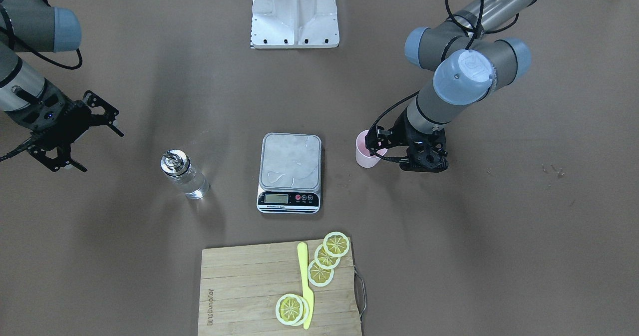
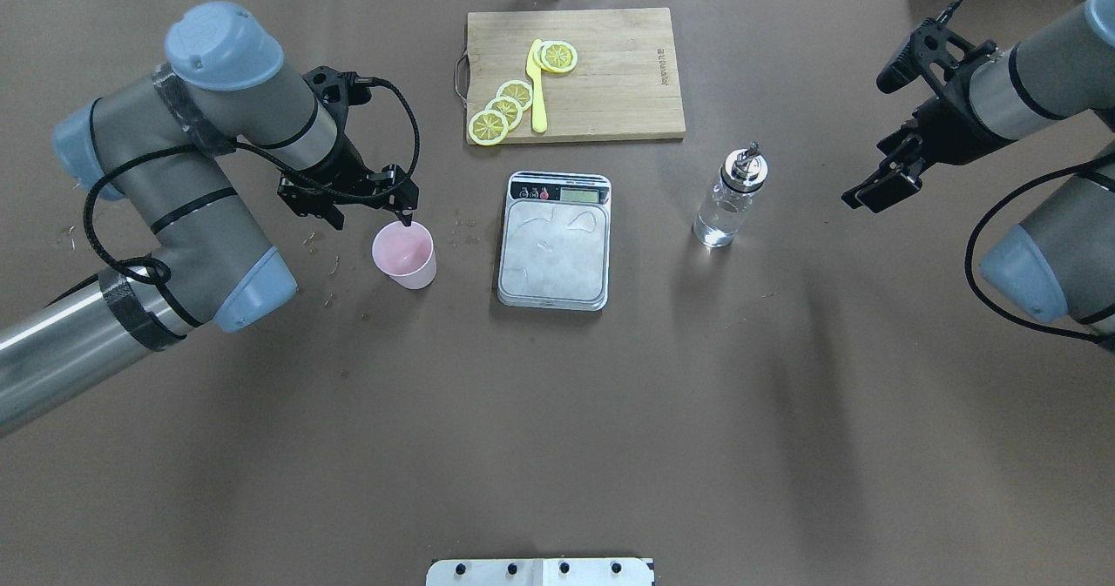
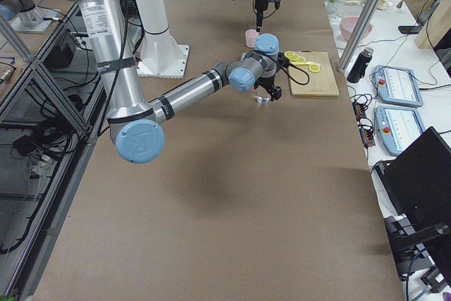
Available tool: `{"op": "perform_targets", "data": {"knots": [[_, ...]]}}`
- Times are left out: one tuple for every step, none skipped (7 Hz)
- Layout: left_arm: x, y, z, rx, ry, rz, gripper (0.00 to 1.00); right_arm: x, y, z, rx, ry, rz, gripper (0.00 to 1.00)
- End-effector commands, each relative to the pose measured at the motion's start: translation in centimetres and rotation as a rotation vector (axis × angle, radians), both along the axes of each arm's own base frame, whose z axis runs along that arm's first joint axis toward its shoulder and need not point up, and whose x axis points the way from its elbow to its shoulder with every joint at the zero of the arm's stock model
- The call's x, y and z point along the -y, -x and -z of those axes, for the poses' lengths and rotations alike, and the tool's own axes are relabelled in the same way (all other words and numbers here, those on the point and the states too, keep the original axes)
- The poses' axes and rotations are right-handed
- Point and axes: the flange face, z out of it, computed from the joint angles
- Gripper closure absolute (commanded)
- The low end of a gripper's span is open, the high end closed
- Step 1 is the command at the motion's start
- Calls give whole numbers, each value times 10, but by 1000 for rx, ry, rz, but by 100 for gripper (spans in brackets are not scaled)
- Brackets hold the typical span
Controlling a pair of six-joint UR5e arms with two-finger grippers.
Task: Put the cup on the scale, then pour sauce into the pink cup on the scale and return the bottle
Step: 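Grasp the pink cup with the left gripper while the right gripper grasps the glass bottle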
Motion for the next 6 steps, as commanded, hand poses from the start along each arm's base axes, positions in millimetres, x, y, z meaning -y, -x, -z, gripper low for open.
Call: {"op": "perform_targets", "data": {"knots": [[-1,0,1,-2,-1,0,3,0,18,-18,113,-50,-60,0],[-1,0,1,-2,-1,0,3,-5,39,-34,171,-80,-78,0],[-1,0,-2,2,1,-1,3,-9,60,-45,208,-100,-89,0],[-3,-1,-5,4,2,-6,3,-13,76,-44,213,-126,-102,0],[-5,-1,-6,10,-7,-1,3,-13,81,-41,213,-135,-106,0],[-12,-11,-10,27,-19,-3,3,-11,82,-35,217,-148,-117,0]]}}
